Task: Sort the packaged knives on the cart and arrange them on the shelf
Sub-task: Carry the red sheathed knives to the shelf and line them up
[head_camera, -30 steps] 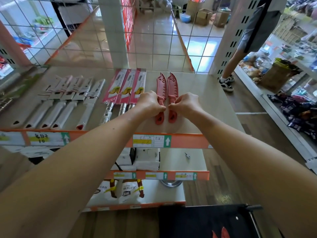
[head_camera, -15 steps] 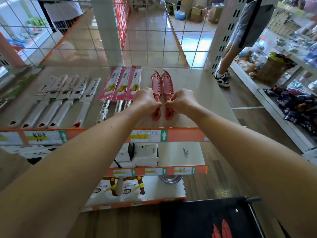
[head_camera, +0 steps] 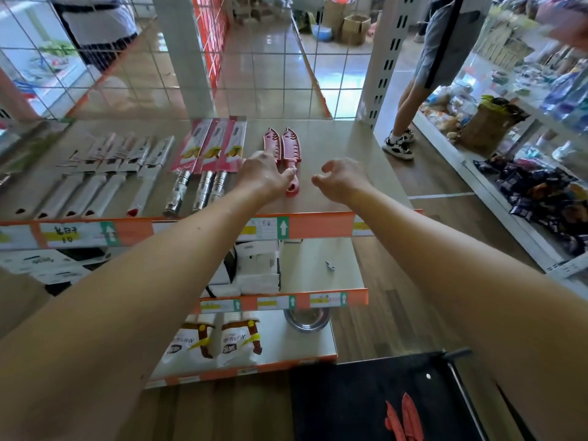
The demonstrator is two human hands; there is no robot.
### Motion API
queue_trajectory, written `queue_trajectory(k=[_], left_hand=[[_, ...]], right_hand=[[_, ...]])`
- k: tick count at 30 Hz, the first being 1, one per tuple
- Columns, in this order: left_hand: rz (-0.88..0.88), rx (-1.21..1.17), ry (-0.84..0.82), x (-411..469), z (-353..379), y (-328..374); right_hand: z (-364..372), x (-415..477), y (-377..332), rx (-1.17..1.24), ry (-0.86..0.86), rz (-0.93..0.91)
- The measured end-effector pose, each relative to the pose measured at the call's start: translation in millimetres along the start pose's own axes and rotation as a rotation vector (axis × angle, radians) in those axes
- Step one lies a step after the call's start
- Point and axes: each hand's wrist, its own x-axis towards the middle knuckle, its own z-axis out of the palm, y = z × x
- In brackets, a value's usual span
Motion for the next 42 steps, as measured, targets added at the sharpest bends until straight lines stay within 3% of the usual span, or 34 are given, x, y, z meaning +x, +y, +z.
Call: queue_trajectory(k=[10, 18, 28, 35, 42], left_hand=[[0.077, 0.043, 0.061, -73.1, 4.9, 59.6], [0.08, -0.025, 0.087, -179.9, 79.4, 140.6], [0.012, -0.022, -0.136, -282.1, 208.7, 230.7], [-0.031, 0.029, -0.314, -314.5, 309.3, 232.0], [-0.101, 0.072, -0.559, -340.9, 464.9, 174.3]], right_hand=[[-48.5, -62.8, 56.8, -0.064, -0.009, -0.005], [-82.3, -148.9, 178.1, -0.037, -0.074, -0.024], [-101.1, -242.2, 348.3, -0.126, -0.225, 0.057], [-48.5, -264.8, 432.6, -0.039, -0.329, 0.192], [82.1, -286.1, 533.2, -0.015, -0.495, 0.344]])
